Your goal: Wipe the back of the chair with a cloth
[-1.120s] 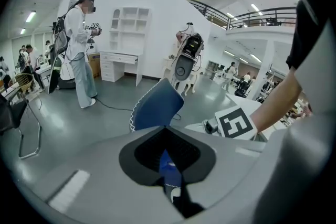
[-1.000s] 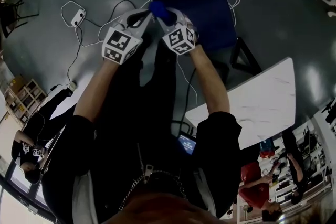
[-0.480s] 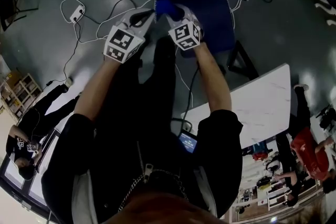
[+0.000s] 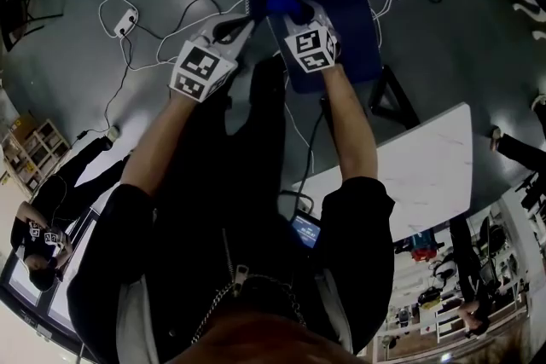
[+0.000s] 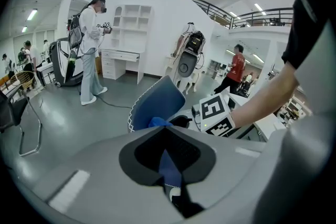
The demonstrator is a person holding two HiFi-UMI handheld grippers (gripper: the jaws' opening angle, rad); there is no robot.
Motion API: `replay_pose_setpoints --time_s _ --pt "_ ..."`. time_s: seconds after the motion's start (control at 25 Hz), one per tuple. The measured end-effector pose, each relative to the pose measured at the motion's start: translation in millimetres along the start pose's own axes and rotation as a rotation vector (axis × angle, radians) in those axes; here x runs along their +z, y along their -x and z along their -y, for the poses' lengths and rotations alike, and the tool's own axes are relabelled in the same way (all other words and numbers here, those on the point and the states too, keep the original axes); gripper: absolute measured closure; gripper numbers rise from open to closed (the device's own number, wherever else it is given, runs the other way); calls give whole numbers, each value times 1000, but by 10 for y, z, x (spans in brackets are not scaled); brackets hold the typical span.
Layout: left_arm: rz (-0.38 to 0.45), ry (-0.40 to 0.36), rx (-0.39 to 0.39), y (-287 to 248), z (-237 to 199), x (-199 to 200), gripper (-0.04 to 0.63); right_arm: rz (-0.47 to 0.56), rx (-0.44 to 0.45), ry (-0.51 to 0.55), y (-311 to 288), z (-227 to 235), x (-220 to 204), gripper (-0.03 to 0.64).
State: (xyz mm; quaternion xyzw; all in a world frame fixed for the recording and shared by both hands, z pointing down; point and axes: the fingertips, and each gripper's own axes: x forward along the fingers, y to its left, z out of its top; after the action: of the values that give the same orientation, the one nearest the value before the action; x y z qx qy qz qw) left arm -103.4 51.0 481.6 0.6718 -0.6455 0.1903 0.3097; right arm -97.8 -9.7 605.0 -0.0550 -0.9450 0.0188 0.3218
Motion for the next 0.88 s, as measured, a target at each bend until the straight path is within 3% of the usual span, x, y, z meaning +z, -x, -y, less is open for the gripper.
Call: replay_pose_setpoints --time_s 0.4,0.88 --pt "-22 -10 -13 -79 62 37 586 -21 -76 -8 116 498 -108 508" --pt "-37 -27 -11 -97 50 30 586 -49 -228 -135 319 1258 -318 508"
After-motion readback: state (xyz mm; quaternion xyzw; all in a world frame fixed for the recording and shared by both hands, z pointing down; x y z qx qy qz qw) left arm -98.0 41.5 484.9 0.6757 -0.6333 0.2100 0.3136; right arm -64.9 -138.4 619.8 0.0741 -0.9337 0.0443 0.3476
